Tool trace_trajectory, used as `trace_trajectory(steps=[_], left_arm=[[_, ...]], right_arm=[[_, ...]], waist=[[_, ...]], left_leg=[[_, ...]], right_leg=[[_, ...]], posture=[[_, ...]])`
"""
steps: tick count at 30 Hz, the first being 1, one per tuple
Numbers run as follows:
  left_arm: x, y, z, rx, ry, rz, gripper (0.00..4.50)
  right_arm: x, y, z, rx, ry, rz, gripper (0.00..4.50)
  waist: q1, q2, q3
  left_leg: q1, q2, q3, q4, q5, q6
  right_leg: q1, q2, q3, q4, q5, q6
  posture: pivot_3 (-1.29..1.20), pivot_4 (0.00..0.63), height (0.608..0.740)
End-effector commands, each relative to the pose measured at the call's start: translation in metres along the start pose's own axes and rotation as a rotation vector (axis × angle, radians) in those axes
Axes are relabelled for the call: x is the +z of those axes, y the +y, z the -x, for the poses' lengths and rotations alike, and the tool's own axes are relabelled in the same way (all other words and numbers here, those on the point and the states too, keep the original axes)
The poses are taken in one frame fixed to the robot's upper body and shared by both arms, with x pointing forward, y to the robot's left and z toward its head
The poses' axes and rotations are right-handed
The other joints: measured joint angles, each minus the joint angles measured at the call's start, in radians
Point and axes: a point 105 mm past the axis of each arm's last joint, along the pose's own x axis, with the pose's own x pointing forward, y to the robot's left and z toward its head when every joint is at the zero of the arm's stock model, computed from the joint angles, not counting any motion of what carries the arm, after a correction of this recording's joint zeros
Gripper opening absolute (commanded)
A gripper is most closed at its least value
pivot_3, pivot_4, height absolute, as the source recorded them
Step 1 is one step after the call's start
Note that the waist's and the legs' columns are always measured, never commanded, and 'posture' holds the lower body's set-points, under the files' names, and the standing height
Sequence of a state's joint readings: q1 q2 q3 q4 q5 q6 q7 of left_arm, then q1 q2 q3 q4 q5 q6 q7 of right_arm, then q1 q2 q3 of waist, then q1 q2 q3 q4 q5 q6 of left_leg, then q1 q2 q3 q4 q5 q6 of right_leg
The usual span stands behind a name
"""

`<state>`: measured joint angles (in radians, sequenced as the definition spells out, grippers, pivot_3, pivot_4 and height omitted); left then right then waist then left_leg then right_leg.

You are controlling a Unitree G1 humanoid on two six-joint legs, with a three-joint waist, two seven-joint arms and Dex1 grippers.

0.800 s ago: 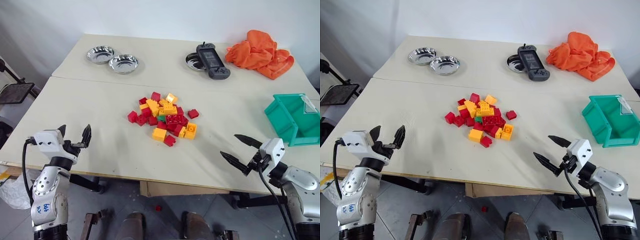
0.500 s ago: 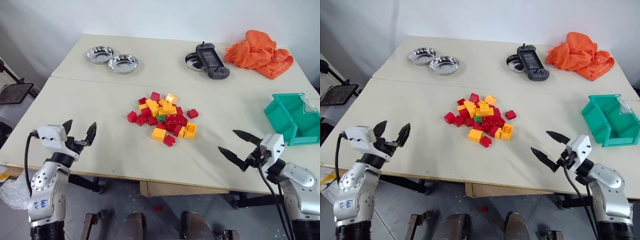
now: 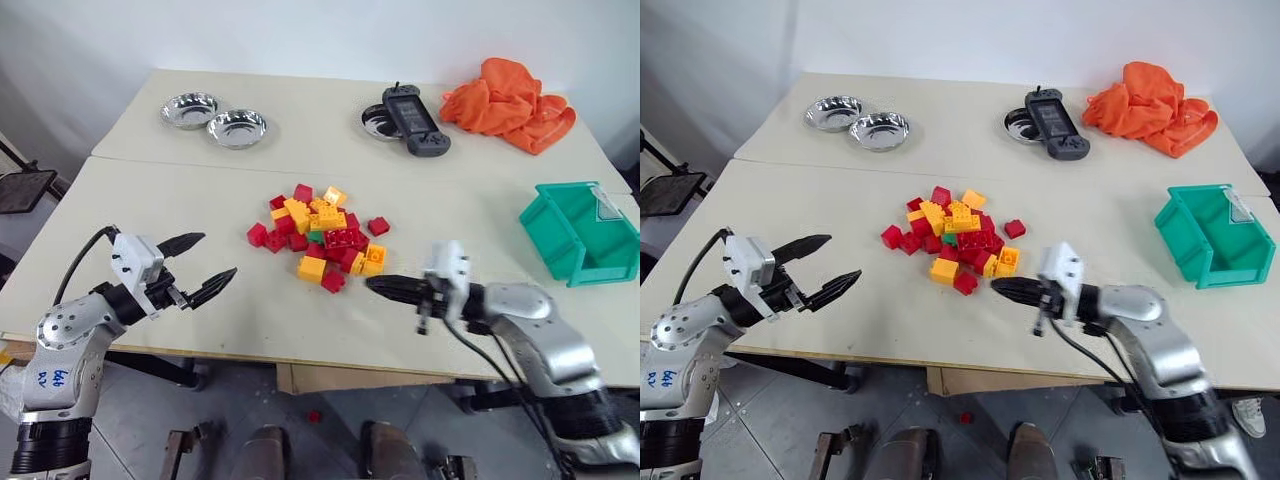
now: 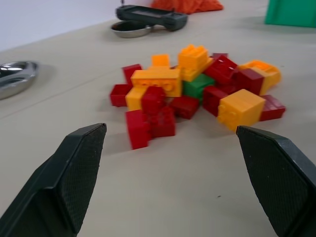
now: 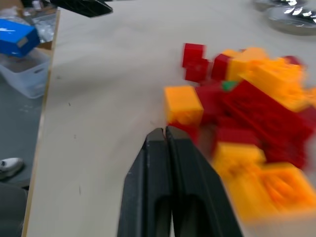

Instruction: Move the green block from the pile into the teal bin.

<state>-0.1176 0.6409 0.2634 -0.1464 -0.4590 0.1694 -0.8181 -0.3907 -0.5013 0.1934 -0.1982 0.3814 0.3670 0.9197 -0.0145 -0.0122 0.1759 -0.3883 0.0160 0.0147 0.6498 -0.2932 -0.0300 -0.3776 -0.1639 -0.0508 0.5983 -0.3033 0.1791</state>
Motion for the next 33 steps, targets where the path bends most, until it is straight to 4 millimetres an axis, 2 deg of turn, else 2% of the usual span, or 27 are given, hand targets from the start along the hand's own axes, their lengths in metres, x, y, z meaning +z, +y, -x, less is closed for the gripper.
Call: trace_trajectory(steps=[1,6,10,13,16,21,23,28,30,33], left_arm=[[0.005,-0.008,-0.003,-0.046,-0.025,0.005,4.50],[0.000,-0.009,-0.003,-0.040,-0.012,0.022,4.50],[-0.001,-0.008,-0.002,-0.018,-0.013,0.037,4.50],[-0.002,-0.008,-0.002,-0.002,-0.014,0.041,4.50],[-0.002,-0.007,-0.003,0.014,-0.022,0.049,4.50],[-0.005,-0.005,-0.002,0.046,-0.001,0.042,4.50],[-0.006,-0.004,-0.001,0.053,0.004,0.044,4.50],[-0.006,-0.004,0.000,0.055,0.004,0.050,4.50],[-0.006,-0.002,0.002,0.063,0.001,0.064,4.50],[-0.007,-0.001,0.005,0.070,0.000,0.075,4.50]], right_arm=[[0.003,0.001,-0.038,-0.006,0.031,0.020,0.03],[0.020,-0.027,-0.090,-0.132,0.014,0.027,0.03],[0.023,-0.059,-0.108,-0.247,0.035,0.032,0.03],[0.016,-0.090,-0.105,-0.352,0.072,0.028,0.03],[0.008,-0.111,-0.095,-0.424,0.101,0.025,0.03],[0.007,-0.149,-0.066,-0.620,0.107,0.057,0.03],[0.008,-0.148,-0.067,-0.587,0.108,0.065,0.03],[0.003,-0.109,-0.085,-0.326,0.105,0.073,0.03],[-0.008,-0.087,-0.079,-0.225,0.136,0.066,0.03],[-0.015,-0.071,-0.066,-0.181,0.165,0.064,0.03]], waist=[[-0.001,0.000,0.000],[-0.010,0.000,0.000],[-0.016,0.000,0.000],[-0.015,0.000,0.000],[-0.019,0.000,0.000],[-0.023,0.000,0.000],[-0.023,0.000,0.000],[-0.036,0.000,0.000],[-0.039,0.000,0.000],[-0.038,0.000,0.000]], left_leg=[[0.000,0.000,0.000,0.000,0.000,0.000],[-0.001,0.000,0.000,0.001,0.000,0.000],[-0.001,0.000,0.001,0.000,0.000,-0.001],[-0.001,0.000,0.002,0.000,0.000,-0.001],[-0.001,0.000,0.003,0.000,0.000,-0.001],[-0.001,0.002,0.007,-0.001,0.000,-0.001],[-0.001,0.002,0.008,-0.001,0.000,-0.001],[-0.001,0.002,0.009,-0.001,0.000,-0.001],[-0.002,0.003,0.009,-0.002,0.000,-0.001],[-0.002,0.003,0.010,-0.001,-0.001,-0.001]], right_leg=[[-0.001,0.000,0.000,0.002,0.000,0.000],[-0.002,0.000,-0.001,0.003,0.000,-0.001],[-0.006,0.000,-0.001,0.008,-0.001,-0.002],[-0.007,-0.001,-0.002,0.009,-0.001,-0.003],[-0.008,-0.001,-0.002,0.009,-0.001,-0.003],[-0.012,-0.001,-0.001,0.013,-0.001,-0.004],[-0.013,-0.001,-0.001,0.013,-0.001,-0.004],[-0.014,-0.001,-0.001,0.013,-0.001,-0.005],[-0.014,-0.001,-0.001,0.013,-0.001,-0.005],[-0.014,-0.001,-0.002,0.013,-0.001,-0.005]], posture=[[0.00,0.150,0.740],[0.00,0.150,0.740],[0.00,0.150,0.740],[0.00,0.150,0.740],[0.00,0.150,0.740],[0.00,0.150,0.740],[0.00,0.150,0.740],[0.00,0.150,0.740],[0.00,0.150,0.740],[0.00,0.150,0.740]])
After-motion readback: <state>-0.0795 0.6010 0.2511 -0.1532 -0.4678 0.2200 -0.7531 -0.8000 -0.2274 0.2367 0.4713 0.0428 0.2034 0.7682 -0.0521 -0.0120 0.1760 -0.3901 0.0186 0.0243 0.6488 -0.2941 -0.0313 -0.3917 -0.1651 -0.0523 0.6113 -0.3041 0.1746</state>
